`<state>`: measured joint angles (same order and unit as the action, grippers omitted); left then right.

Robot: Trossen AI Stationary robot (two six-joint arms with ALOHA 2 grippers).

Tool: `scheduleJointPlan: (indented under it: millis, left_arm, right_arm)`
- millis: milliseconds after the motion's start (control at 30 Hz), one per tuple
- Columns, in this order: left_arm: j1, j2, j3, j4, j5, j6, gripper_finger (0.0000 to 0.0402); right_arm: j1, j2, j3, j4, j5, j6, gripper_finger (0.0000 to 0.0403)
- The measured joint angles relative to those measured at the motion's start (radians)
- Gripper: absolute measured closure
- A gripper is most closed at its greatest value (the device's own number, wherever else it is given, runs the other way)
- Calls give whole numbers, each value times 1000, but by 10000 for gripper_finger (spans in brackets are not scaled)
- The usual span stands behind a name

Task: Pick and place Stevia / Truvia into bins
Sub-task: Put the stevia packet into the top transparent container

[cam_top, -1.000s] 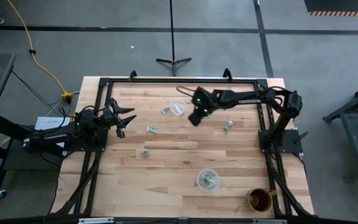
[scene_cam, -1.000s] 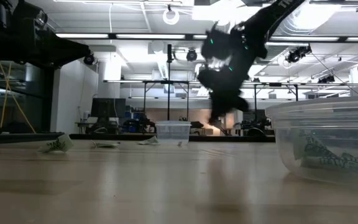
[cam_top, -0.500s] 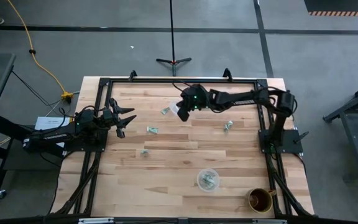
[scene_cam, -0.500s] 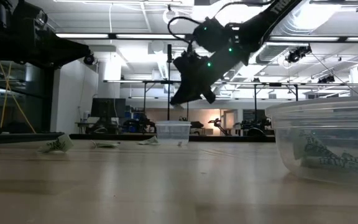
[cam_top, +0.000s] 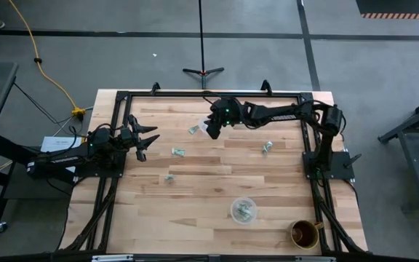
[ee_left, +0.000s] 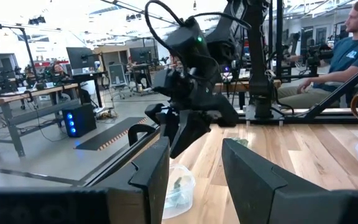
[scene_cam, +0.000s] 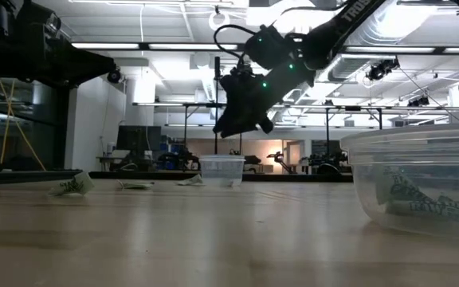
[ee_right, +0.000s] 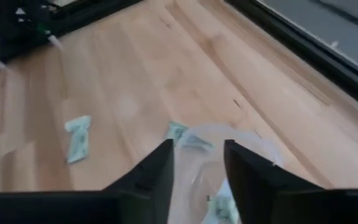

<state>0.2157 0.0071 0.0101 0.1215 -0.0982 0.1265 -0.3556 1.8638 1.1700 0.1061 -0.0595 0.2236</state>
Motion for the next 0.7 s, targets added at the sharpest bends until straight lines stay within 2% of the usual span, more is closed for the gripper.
scheduleJointPlan:
  millis: [100, 200, 333, 433, 567, 700]
  left_arm:
    - [0, 0, 0, -1, 0, 0, 220]
    - [0, 0, 0, -5, 0, 0, 220]
    - [0, 0, 0, -5, 0, 0, 220]
    - [0, 0, 0, -5, 0, 0, 220]
    - [0, 0, 0, -5, 0, 0, 220]
    - [0, 0, 0, -5, 0, 0, 220]
  right_arm:
    - [0, -17, 83, -193, -54, 3, 236]
    - [20, -26, 208, -514, -71, -5, 216]
    - [66, -26, 319, -966, 27, 26, 210]
    - [102, -36, 334, -1216, 104, 165, 216]
    - [150, -41, 305, -1437, 153, 303, 228]
    - [200, -41, 231, -1486, 181, 364, 237]
